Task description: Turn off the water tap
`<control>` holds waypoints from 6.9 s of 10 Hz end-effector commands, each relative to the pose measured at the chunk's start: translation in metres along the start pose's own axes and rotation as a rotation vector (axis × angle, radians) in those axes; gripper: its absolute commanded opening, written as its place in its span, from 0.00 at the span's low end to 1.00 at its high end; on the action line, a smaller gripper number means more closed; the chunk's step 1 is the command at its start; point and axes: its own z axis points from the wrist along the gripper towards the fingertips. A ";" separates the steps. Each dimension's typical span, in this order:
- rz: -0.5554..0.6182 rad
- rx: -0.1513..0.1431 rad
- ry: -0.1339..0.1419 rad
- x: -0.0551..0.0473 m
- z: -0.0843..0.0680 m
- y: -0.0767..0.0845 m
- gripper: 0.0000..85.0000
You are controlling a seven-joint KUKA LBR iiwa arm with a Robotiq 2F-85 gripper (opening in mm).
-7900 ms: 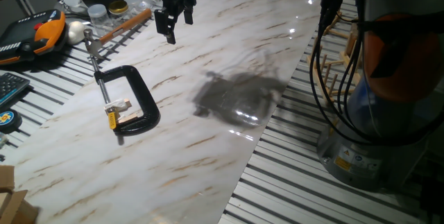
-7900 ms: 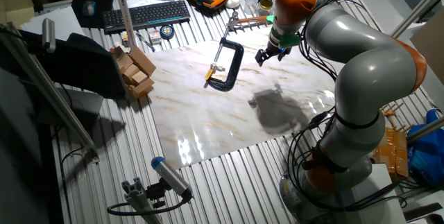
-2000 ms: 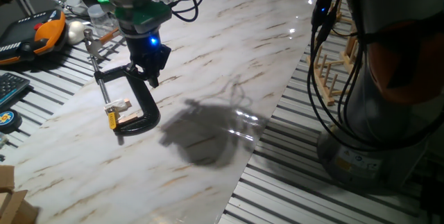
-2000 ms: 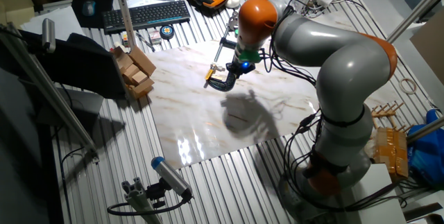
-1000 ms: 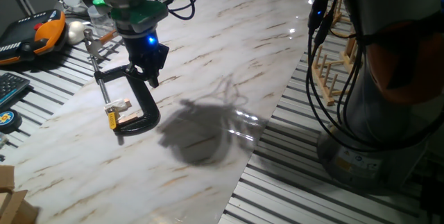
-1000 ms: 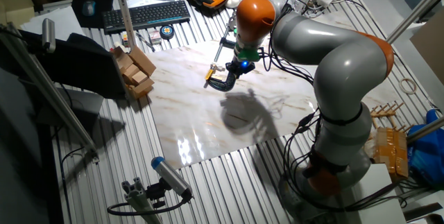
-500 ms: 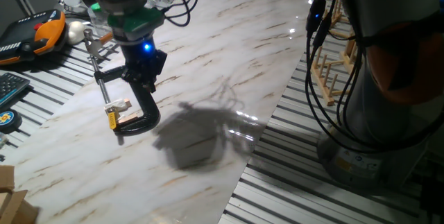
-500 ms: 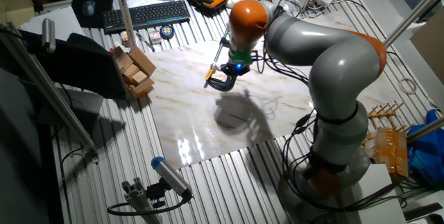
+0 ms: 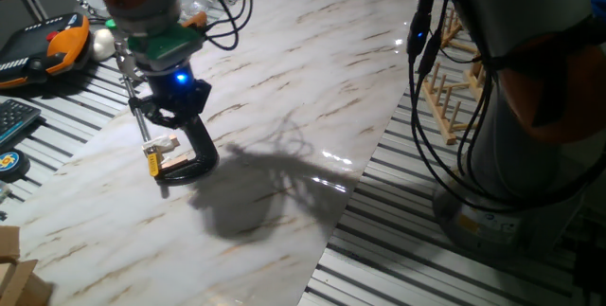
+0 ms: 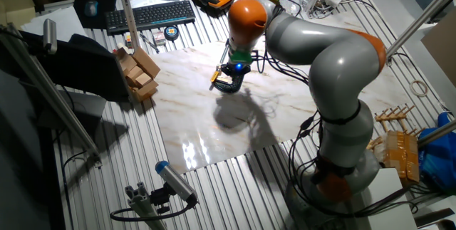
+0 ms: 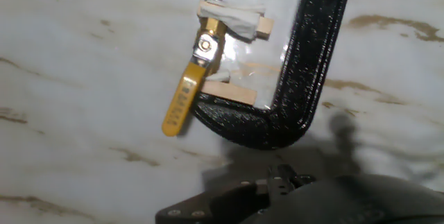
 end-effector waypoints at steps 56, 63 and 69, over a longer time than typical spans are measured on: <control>-0.015 0.001 -0.041 -0.012 0.070 0.064 0.00; 0.008 -0.020 -0.065 -0.013 0.069 0.075 0.00; 0.014 -0.016 -0.075 -0.018 0.070 0.075 0.00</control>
